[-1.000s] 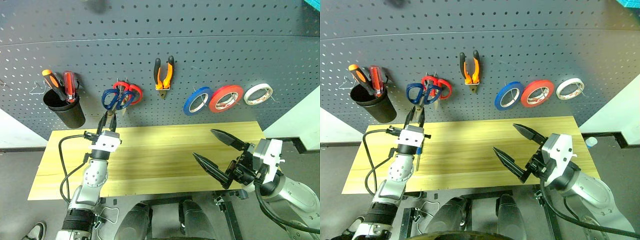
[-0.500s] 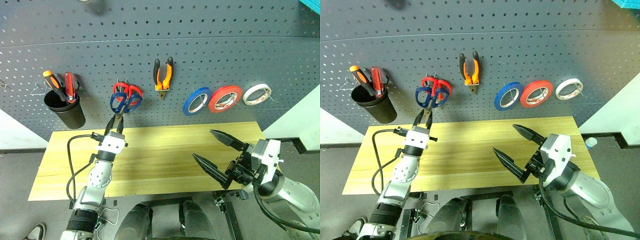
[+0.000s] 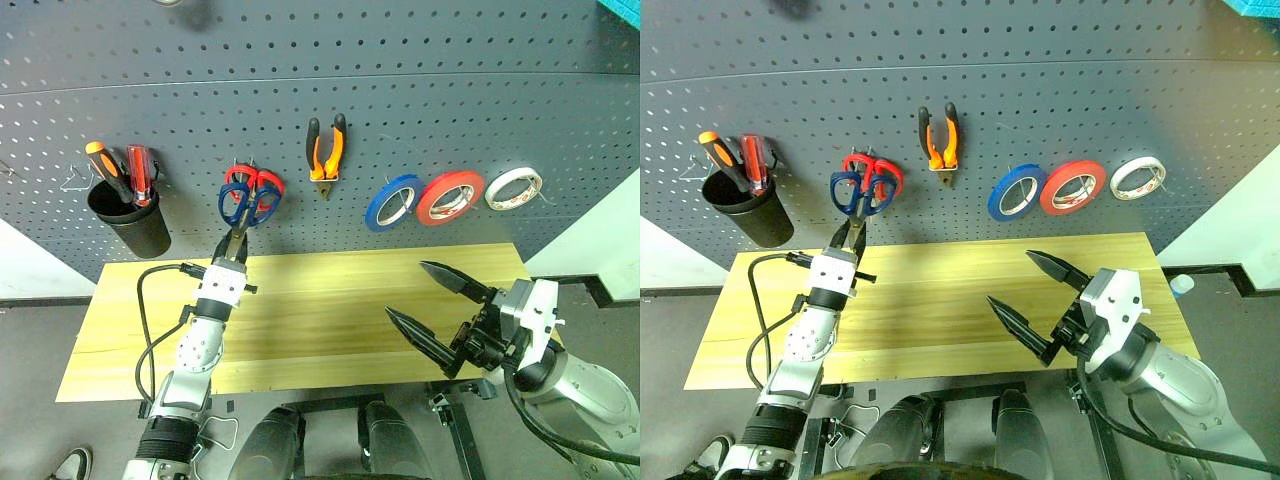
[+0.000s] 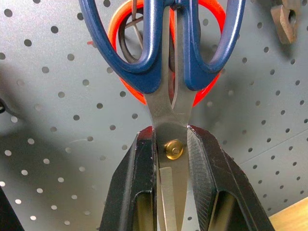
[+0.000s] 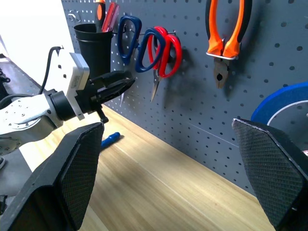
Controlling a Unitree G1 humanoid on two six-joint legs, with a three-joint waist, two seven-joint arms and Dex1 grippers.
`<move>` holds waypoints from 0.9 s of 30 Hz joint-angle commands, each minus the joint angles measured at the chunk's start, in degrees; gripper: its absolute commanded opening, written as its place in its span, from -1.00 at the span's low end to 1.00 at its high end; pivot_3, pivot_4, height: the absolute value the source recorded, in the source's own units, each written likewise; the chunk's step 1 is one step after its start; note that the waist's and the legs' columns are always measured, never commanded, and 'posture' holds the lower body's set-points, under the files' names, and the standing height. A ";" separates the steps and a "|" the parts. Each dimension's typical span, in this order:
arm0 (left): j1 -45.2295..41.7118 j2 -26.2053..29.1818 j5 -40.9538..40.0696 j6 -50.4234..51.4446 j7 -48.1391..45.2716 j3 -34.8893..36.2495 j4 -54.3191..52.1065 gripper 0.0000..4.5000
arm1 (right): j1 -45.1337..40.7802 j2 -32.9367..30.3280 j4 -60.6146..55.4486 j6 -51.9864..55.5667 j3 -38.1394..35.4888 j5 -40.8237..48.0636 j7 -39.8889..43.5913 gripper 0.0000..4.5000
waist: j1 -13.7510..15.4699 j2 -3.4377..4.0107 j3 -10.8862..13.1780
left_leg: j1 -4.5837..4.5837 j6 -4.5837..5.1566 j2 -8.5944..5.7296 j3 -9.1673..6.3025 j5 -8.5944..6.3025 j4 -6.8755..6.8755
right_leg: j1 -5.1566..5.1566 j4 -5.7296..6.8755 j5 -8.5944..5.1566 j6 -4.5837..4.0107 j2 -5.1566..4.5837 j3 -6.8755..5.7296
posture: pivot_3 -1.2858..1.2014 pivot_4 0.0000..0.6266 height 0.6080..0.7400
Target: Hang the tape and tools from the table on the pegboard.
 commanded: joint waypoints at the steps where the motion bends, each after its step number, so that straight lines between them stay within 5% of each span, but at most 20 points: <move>1: -0.94 0.12 -1.16 -0.08 -0.02 1.07 -3.14 -0.69 | 0.30 -0.25 -0.84 -1.27 -0.02 -0.11 0.31 1.00 | -0.01 0.00 0.00 | 0.00 0.00 0.00 0.00 0.00 0.00 | 0.00 0.00 0.00 0.00 0.00 0.00 | 0.04 -0.46 0.99; 27: -6.18 -0.29 -3.15 5.17 0.04 2.45 1.74 -0.69 | 1.11 0.09 -1.28 -1.45 0.09 -0.35 0.48 1.00 | 0.00 0.00 0.00 | 0.00 0.01 0.01 0.01 -0.01 -0.01 | -0.01 -0.02 0.00 0.00 0.02 0.02 | 0.03 -0.45 0.99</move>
